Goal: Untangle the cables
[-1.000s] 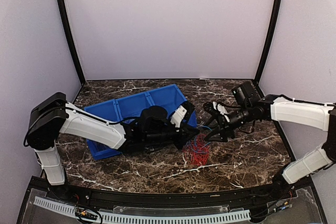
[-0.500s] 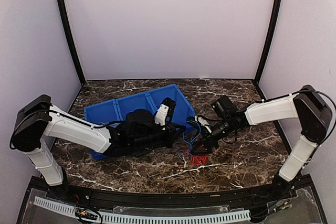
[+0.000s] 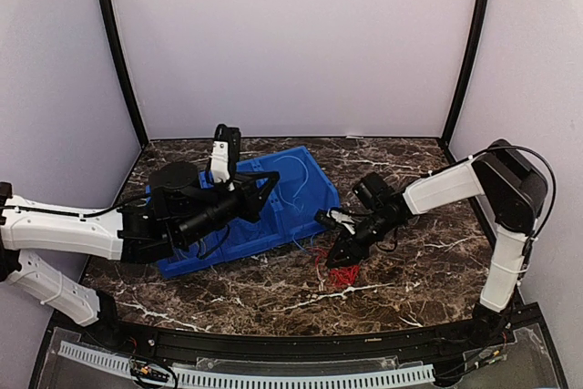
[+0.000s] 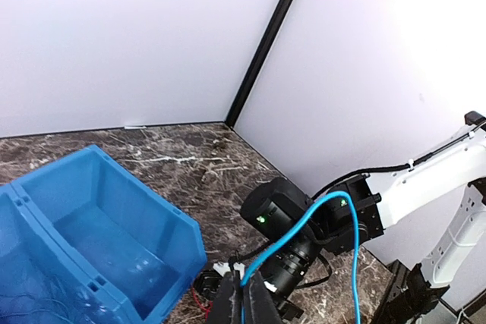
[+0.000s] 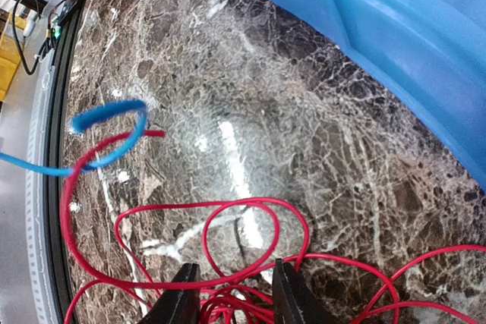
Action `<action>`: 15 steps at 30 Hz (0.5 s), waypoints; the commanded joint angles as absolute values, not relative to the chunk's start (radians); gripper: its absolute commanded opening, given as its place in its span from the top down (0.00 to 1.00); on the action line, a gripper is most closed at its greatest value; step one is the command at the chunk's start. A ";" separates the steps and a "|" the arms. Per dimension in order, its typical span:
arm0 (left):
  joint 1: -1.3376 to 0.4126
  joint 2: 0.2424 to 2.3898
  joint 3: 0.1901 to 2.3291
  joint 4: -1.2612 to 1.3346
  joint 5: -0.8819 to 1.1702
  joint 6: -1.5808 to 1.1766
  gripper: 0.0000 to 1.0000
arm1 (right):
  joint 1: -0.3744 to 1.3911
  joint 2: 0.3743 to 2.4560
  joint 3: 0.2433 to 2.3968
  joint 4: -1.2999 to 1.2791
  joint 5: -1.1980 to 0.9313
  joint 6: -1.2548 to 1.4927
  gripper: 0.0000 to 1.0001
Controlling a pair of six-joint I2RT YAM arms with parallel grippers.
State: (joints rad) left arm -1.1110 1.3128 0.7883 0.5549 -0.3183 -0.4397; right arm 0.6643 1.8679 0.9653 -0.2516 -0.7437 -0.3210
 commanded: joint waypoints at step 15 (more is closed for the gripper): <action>-1.117 0.975 1.222 0.012 -0.662 -0.060 1.00 | 0.672 1.963 1.006 -0.351 -0.606 -0.329 0.71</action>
State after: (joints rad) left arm -1.1110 1.0222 1.1339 0.1352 -0.5869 -0.1566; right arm 0.6651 1.9060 1.0195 -0.2913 -0.7277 -0.3195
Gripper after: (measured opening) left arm 0.009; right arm 0.295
